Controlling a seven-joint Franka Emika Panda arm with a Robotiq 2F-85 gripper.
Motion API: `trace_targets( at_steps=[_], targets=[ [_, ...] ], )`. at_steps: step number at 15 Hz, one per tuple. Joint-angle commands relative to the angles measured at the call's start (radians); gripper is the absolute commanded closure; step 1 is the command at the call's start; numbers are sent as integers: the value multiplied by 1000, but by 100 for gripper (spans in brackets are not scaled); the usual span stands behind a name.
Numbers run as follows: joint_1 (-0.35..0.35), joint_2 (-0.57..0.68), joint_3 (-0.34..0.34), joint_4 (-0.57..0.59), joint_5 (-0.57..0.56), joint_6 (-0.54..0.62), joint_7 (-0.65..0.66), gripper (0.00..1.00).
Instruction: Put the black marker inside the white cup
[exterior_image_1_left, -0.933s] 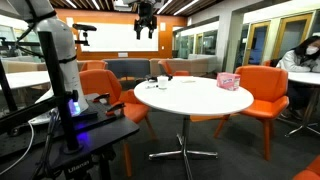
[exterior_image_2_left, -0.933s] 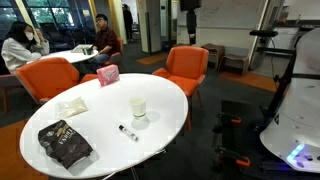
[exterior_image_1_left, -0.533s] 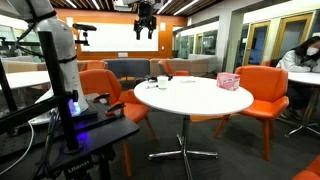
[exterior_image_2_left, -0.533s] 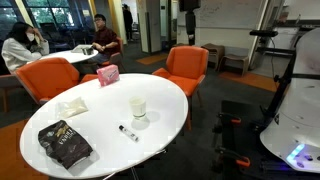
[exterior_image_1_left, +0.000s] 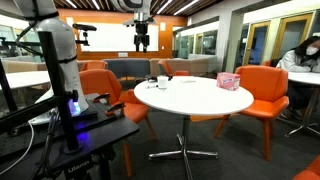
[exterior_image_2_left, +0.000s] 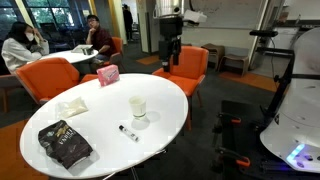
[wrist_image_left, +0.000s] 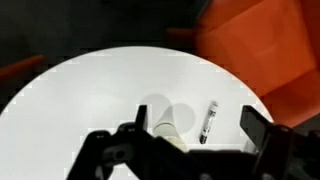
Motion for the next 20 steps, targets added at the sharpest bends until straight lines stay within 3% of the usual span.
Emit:
trace_targets(
  at_steps=[1, 6, 12, 20],
  targets=[
    [4, 103, 63, -20, -11, 178, 146, 0],
    [28, 315, 105, 5, -33, 351, 253, 0],
    [74, 581, 82, 119, -55, 499, 281, 0],
    [203, 799, 3, 299, -97, 555, 410, 0]
  ],
)
